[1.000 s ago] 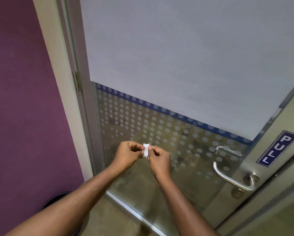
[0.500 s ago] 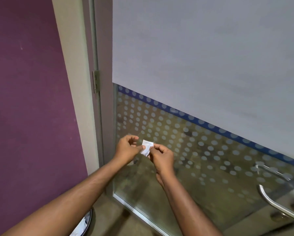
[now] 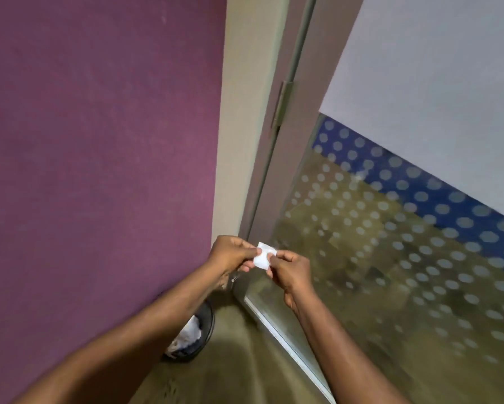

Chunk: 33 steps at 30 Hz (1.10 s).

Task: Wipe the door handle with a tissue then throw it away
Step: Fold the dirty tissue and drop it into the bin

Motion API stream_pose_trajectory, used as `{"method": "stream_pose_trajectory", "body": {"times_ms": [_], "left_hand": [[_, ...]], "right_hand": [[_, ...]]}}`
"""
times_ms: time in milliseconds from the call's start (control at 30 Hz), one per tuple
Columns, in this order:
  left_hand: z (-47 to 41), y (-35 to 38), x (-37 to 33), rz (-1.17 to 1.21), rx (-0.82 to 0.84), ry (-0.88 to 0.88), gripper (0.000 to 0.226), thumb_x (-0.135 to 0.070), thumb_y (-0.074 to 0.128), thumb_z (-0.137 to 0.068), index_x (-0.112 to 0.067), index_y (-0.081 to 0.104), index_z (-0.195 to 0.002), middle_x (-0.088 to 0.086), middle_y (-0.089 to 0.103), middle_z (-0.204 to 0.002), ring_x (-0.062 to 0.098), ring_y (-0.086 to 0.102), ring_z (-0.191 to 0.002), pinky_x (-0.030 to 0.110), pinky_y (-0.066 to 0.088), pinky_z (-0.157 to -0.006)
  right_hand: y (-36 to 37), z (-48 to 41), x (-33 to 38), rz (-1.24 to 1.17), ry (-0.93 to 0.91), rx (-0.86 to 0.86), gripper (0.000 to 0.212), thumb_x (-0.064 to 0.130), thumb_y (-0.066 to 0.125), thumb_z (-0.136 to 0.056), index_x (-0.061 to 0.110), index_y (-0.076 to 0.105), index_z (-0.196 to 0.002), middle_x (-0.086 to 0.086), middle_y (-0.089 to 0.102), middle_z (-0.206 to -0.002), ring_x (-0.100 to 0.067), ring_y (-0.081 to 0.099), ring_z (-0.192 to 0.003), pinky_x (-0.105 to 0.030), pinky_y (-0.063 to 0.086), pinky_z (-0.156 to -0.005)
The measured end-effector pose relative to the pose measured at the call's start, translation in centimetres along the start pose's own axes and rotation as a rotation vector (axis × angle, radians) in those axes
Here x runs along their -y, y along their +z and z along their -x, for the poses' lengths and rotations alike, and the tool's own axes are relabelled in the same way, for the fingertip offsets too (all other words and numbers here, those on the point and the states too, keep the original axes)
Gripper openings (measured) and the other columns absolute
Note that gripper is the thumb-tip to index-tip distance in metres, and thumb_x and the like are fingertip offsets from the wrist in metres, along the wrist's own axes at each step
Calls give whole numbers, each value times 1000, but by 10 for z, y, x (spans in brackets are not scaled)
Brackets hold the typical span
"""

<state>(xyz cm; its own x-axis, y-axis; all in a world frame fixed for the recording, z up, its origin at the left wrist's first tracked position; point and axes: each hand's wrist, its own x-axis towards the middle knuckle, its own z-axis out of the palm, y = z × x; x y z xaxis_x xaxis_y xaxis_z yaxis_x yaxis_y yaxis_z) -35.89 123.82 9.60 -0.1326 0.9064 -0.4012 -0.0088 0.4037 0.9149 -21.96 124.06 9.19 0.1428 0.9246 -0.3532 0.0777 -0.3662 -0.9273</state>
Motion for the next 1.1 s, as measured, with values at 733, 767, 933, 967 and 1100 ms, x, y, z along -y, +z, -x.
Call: {"method": "stream_pose_trajectory", "body": {"times_ms": [733, 767, 933, 967, 1100], "left_hand": [[-94, -232, 163, -1132, -258, 367, 17, -7, 62, -81, 3, 70, -92, 21, 71, -91, 36, 67, -87, 41, 54, -78], [-97, -233, 164, -1141, -241, 371, 13, -5, 67, -77, 2, 70, -88, 18, 72, -86, 34, 68, -81, 39, 56, -73], [-106, -235, 178, -1165, -215, 373, 15, -7, 66, -74, 1, 71, -85, 19, 73, -83, 33, 71, -75, 38, 58, -68], [-106, -234, 181, -1167, -215, 366, 18, -8, 62, -74, 2, 71, -86, 19, 73, -84, 34, 71, -77, 40, 58, -69], [-111, -233, 196, -1202, -235, 353, 35, -7, 52, -86, 8, 61, -116, 29, 61, -122, 43, 60, -113, 48, 50, -93]], "right_hand": [[227, -95, -163, 849, -206, 322, 33, -16, 50, -71, 0, 74, -87, -16, 74, -89, -29, 68, -85, -27, 50, -72], [231, -98, -166, 834, -171, 323, 29, -12, 52, -75, 2, 74, -88, -16, 74, -89, -30, 68, -85, -30, 53, -72], [244, -102, -179, 1018, -287, 508, 15, 3, 62, -80, 1, 72, -91, -17, 72, -99, -29, 65, -95, -25, 40, -72], [245, -103, -184, 1029, -290, 524, 20, -1, 60, -79, 0, 72, -95, -16, 71, -104, -29, 64, -100, -26, 40, -78], [246, -102, -194, 874, -190, 465, 22, -6, 52, -81, -1, 70, -92, -21, 70, -101, -33, 64, -98, -31, 47, -82]]}}
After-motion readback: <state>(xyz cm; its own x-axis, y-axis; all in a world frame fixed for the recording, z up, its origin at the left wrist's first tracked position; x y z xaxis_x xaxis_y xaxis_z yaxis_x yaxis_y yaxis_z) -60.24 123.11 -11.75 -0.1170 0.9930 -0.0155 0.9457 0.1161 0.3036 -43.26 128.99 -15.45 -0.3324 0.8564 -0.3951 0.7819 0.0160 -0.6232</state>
